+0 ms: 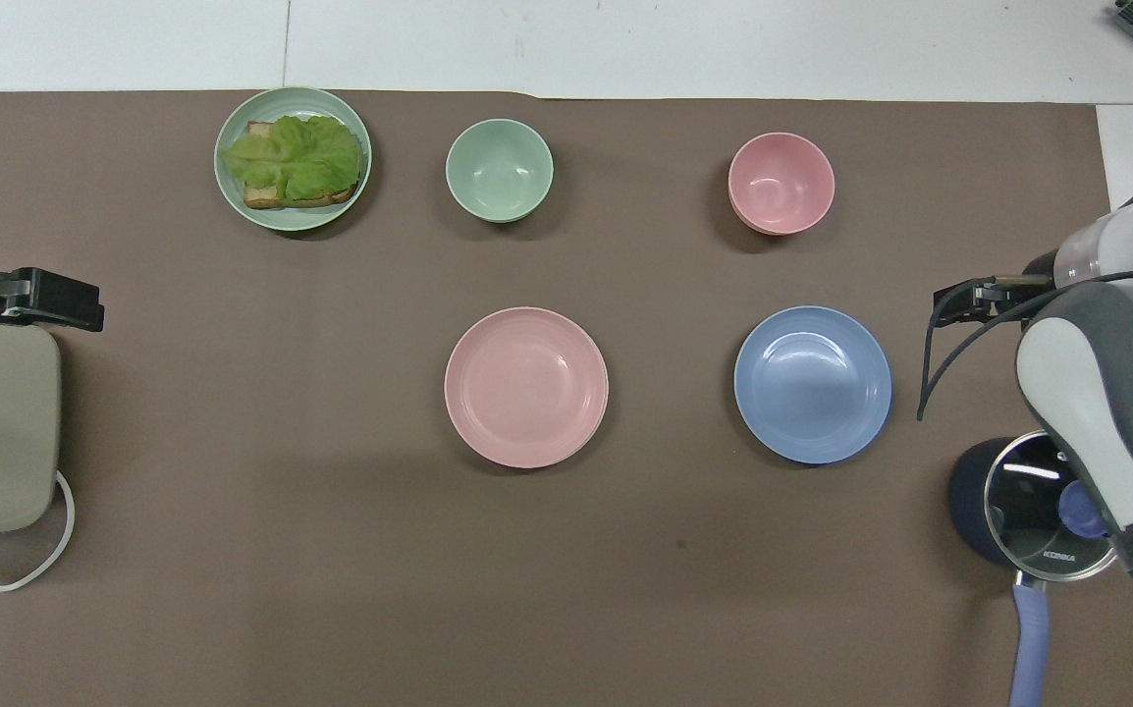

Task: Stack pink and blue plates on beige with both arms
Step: 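Reach the right gripper to the blue plate's rim and grasp it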

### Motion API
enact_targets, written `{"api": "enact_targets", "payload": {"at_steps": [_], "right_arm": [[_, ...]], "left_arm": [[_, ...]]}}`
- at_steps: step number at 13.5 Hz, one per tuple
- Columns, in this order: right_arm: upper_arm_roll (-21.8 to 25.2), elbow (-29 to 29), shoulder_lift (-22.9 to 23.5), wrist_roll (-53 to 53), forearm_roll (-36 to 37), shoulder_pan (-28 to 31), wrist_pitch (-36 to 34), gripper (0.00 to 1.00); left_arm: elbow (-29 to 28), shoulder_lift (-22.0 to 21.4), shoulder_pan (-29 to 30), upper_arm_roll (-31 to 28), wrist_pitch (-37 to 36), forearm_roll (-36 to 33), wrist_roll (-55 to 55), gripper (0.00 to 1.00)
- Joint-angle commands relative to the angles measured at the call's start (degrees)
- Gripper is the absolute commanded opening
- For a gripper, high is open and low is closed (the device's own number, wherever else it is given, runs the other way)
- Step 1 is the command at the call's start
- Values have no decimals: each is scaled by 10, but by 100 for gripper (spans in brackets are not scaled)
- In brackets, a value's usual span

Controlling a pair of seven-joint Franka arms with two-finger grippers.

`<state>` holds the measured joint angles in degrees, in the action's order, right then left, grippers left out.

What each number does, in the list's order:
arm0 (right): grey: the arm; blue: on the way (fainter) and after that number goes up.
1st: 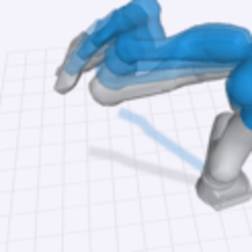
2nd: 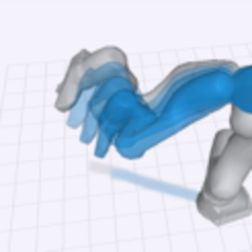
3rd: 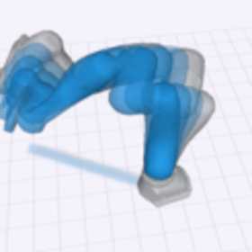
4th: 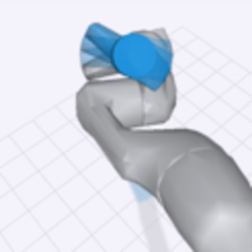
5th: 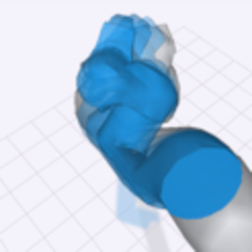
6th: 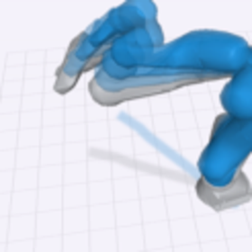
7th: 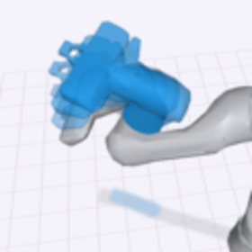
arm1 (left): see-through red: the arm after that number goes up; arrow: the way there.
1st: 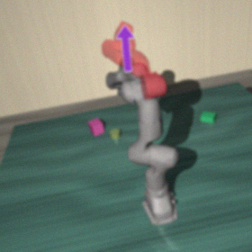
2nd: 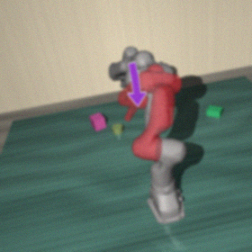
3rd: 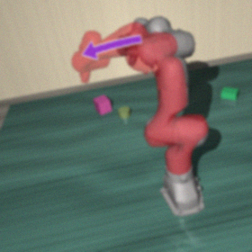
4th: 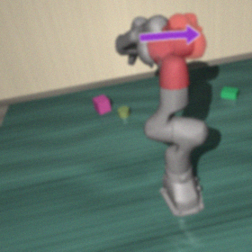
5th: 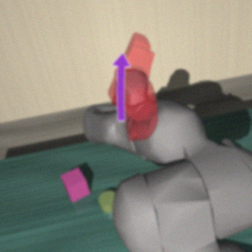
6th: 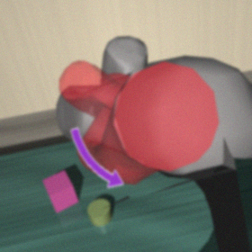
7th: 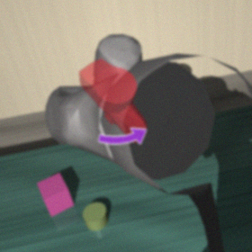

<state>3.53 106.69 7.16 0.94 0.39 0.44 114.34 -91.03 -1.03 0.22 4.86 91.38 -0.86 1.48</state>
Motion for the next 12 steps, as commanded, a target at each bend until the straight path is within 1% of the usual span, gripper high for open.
{"api": "enact_targets", "payload": {"at_steps": [1,3,5,6,7,9,12], "right_arm": [[-4,20,10,-13,-14,6,35,100],[-4,21,24,-10,-17,3,53,100],[-4,23,25,-11,-18,-4,55,100],[-5,30,33,-16,-18,-4,56,100],[-6,46,35,-20,-18,-5,60,100],[-7,83,31,-27,-18,-9,86,100],[-7,126,39,-50,-23,-8,131,100]], "left_arm": [[-1,-3,4,3,-6,-6,0,100],[-1,-3,5,3,-6,-6,0,100],[-1,-3,4,3,-6,-6,0,100],[-1,-3,5,3,-6,-6,0,100],[-1,-3,5,3,-6,-6,0,100],[-1,-3,4,3,-6,-6,0,100],[-1,-3,5,3,-6,-6,0,100]]}}
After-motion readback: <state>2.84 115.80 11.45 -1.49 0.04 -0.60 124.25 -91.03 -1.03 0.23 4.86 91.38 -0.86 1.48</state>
